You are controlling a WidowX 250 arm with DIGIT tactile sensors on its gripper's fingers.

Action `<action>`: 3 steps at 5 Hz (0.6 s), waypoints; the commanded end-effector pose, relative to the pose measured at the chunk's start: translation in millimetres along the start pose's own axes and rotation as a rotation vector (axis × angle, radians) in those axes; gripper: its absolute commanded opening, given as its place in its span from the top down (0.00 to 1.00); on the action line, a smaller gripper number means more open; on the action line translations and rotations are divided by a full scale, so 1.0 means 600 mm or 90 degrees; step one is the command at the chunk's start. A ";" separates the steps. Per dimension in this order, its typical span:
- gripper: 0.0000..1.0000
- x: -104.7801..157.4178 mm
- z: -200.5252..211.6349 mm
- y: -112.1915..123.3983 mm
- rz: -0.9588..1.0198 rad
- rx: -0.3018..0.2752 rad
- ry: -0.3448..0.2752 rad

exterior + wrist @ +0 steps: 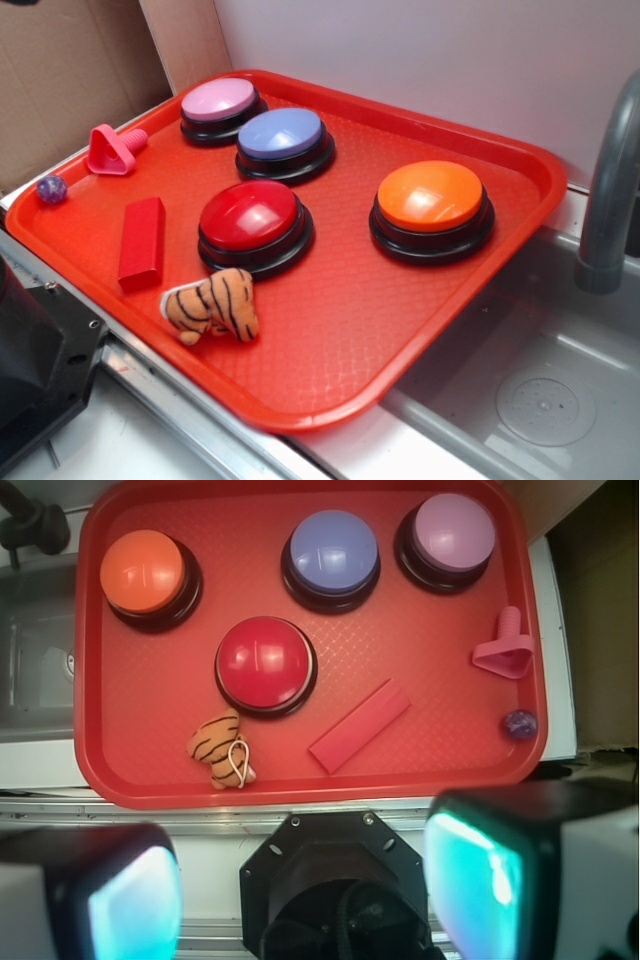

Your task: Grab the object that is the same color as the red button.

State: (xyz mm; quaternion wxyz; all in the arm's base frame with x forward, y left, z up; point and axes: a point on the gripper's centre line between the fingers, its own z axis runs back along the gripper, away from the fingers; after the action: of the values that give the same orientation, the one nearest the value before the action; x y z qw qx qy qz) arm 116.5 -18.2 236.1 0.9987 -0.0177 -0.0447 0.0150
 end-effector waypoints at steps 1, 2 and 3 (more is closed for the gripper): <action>0.00 0.000 0.000 0.000 0.000 0.000 0.000; 0.00 0.014 -0.027 0.032 0.138 0.035 0.037; 0.00 0.025 -0.053 0.062 0.231 0.063 0.048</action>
State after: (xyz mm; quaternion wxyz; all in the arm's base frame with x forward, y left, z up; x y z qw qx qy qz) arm 131.3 17.4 200.1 0.9804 0.0242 0.0033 0.1956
